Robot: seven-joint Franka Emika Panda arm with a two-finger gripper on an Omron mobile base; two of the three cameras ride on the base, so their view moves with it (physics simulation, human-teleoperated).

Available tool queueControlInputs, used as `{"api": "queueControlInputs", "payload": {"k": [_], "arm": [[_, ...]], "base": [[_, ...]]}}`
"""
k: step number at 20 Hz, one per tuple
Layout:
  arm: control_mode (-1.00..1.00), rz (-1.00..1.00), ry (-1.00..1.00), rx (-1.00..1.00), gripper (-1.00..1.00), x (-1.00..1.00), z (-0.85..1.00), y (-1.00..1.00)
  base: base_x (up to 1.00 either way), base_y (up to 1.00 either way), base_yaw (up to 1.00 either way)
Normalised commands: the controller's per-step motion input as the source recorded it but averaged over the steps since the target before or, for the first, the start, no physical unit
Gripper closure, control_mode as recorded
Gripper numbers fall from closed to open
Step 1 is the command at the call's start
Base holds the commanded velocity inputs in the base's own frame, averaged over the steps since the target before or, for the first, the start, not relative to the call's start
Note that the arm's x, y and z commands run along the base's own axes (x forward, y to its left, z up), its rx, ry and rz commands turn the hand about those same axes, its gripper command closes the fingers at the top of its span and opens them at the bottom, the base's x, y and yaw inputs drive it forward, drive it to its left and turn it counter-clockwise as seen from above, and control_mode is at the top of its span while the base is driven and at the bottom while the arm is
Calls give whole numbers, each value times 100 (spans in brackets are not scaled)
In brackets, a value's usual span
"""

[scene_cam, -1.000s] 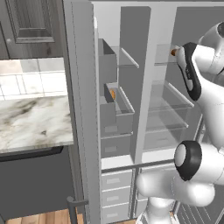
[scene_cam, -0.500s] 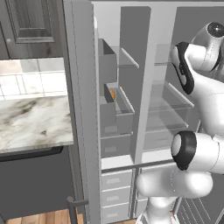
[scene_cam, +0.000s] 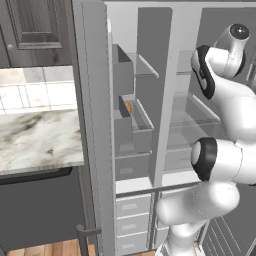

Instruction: There's a chicken drumstick in the fridge that needs to be moved to the freezer for freezing. Pick up the chicken drumstick from the fridge, place it on any shelf in the freezer, and close the fridge and freezer doors when done.

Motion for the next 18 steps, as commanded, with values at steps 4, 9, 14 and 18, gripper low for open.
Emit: {"api": "queueControlInputs", "payload": {"k": [4, 9, 14, 18], "arm": [[-100, 2, 0, 0, -100, 24, -1, -26], [-100, 2, 1, 0, -100, 29, -8, -14], [-100, 2, 0, 0, -100, 26, -11, -12], [-100, 2, 0, 0, -100, 23, -13, -16]], "base": [[0, 0, 0], [0, 0, 0], [0, 0, 0], [0, 0, 0]]}}
